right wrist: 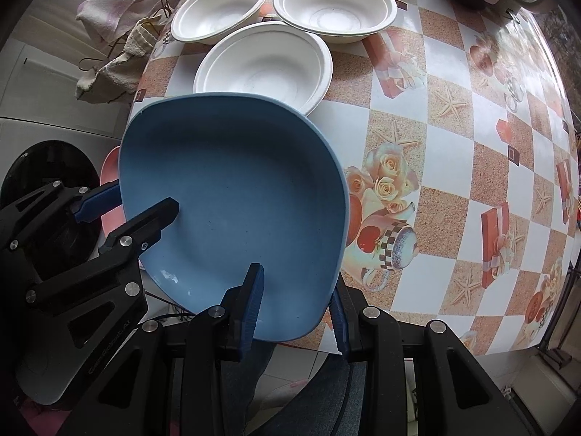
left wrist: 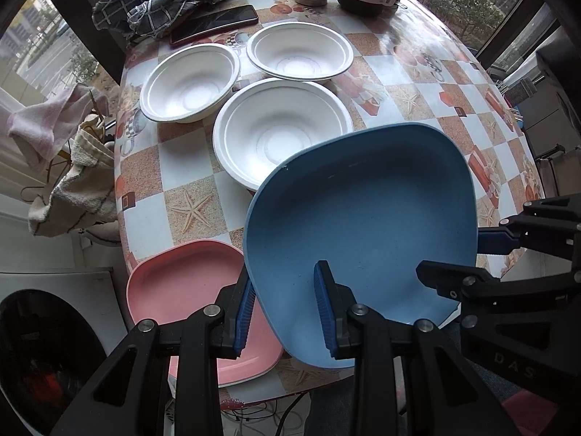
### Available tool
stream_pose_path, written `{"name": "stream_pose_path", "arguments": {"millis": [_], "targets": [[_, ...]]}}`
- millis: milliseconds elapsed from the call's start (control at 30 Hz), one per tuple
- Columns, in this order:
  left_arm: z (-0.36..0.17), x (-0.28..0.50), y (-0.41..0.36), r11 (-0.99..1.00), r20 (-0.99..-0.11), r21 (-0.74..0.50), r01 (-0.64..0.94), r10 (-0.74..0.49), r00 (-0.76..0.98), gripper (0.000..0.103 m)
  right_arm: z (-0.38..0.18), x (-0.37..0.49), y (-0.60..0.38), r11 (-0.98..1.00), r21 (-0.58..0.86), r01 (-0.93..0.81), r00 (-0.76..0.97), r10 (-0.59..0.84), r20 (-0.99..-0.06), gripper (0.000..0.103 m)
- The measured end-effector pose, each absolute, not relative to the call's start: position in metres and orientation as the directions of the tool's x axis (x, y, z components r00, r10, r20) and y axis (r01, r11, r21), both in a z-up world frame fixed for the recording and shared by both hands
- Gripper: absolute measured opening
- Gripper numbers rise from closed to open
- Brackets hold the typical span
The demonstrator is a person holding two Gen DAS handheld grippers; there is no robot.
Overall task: Organize plates and bowls
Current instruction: 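Lift the blue plate with both grippers and carry it over the pink plate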
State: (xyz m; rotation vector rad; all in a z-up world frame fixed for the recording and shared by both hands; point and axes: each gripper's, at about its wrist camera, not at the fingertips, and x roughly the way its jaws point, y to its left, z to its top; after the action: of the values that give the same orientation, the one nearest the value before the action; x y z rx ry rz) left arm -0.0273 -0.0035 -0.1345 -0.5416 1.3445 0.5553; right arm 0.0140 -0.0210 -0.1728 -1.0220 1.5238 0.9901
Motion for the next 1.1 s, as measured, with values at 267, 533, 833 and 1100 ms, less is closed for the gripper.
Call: {"name": "stream_pose_path", "arguments": {"millis": [267, 533, 833, 1100], "targets": [[-0.133, -0.041, 0.009, 0.714, -0.987, -0.044, -0.699, 0.077, 0.141, 0.035, -0.171, -0.004, -0.004, 0.244, 0.093, -0.965, -0.125, -0.119, -0.985, 0.038], [-0.129, -0.059, 0.020, 0.660, -0.985, -0.041, -0.750, 0.098, 0.140, 0.035, -0.169, -0.023, 0.012, 0.180, 0.098, -0.979, -0.121, -0.125, -0.985, 0.038], [-0.141, -0.098, 0.030, 0.566, -0.992, -0.043, -0.823, 0.074, 0.102, 0.035, -0.178, -0.056, 0.026, 0.095, 0.144, -0.985, -0.157, -0.155, -0.975, 0.038], [-0.150, -0.123, 0.032, 0.528, -0.996, -0.003, -0.849, 0.073, 0.049, 0.035, -0.200, -0.084, 0.032, 0.048, 0.195, -0.980, -0.201, -0.216, -0.955, 0.038]]}}
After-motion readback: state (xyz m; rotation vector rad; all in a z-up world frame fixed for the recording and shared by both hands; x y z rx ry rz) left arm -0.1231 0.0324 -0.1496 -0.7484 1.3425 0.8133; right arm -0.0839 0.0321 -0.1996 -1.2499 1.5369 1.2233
